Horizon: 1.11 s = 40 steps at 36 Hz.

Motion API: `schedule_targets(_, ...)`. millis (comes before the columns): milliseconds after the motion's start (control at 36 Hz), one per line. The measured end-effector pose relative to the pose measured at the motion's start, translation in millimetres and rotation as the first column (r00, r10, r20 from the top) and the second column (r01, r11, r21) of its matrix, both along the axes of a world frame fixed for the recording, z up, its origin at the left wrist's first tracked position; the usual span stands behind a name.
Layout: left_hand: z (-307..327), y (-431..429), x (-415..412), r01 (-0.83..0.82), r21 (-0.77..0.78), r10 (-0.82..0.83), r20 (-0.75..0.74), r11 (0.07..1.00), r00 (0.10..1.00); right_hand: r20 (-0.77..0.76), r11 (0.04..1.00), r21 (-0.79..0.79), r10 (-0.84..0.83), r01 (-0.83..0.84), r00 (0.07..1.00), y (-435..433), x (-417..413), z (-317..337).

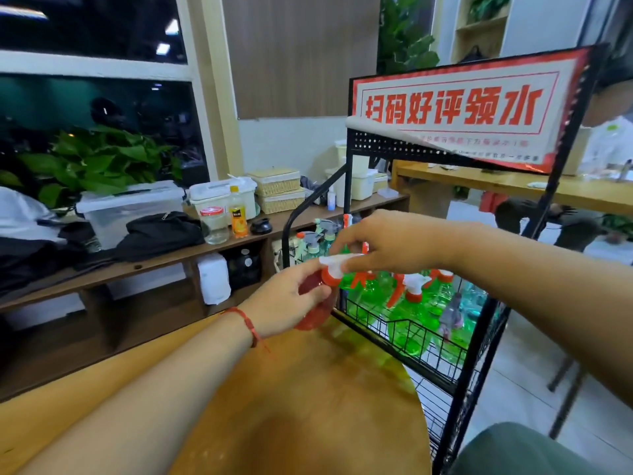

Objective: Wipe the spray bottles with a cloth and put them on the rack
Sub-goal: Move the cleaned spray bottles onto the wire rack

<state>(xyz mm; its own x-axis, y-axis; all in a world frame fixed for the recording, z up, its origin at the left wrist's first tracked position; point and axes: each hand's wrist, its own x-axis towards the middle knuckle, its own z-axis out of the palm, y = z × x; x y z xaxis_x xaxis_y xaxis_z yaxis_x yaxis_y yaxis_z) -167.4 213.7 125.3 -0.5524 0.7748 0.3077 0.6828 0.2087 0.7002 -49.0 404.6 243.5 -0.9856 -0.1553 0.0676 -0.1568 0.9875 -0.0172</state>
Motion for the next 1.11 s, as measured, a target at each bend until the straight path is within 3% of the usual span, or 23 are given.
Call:
schedule_targets(83,10,9,-4,-0.207,0.116,0.223,-0.146,0.971,0.964,-0.152,0.996,0.028,-0.084,0.089,0.985,2,-21,-1)
schedule_targets(139,14,18,-9,-0.273,0.160,0.297,-0.153,0.949,0.942,-0.272,0.988,-0.009,-0.151,0.154,0.950,4,-34,0)
schedule_targets(278,8,52,-28,-0.339,0.065,0.345,-0.212,0.939,0.914,-0.417,0.963,-0.157,-0.267,0.220,0.869,14,-71,3)
schedule_targets(389,6,83,-51,-0.353,0.056,0.357,-0.136,0.934,0.924,-0.467,0.934,-0.202,-0.356,0.294,0.810,26,-104,-1)
schedule_targets(528,-11,119,-89,-0.315,0.026,0.316,-0.060,0.949,0.947,-0.340,0.903,-0.240,-0.422,0.357,0.840,45,-130,-12)
schedule_targets(667,-34,132,-108,-0.183,-0.185,0.190,0.018,0.965,0.982,0.055,0.830,-0.311,-0.470,0.463,0.881,75,-156,-34)
schedule_targets(722,-44,134,-109,-0.183,-0.278,0.180,-0.034,0.943,0.983,0.213,0.812,-0.337,-0.428,0.477,0.878,81,-163,-43)
schedule_targets(806,-59,140,-120,-0.273,-0.340,0.200,-0.233,0.900,0.952,0.315,0.888,-0.204,-0.339,0.413,0.886,84,-169,-51)
schedule_targets(861,-69,142,-131,-0.275,-0.280,0.208,-0.245,0.920,0.947,0.349,0.923,-0.109,-0.312,0.369,0.884,84,-170,-52)
schedule_targets(944,-71,133,-128,-0.229,-0.136,0.210,-0.143,0.964,0.967,0.283,0.946,-0.081,-0.280,0.314,0.917,84,-166,-39)
schedule_targets(1111,-60,116,-112,-0.304,-0.050,0.303,-0.037,0.951,0.952,0.103,0.871,-0.295,-0.380,0.393,0.919,103,-147,-6)
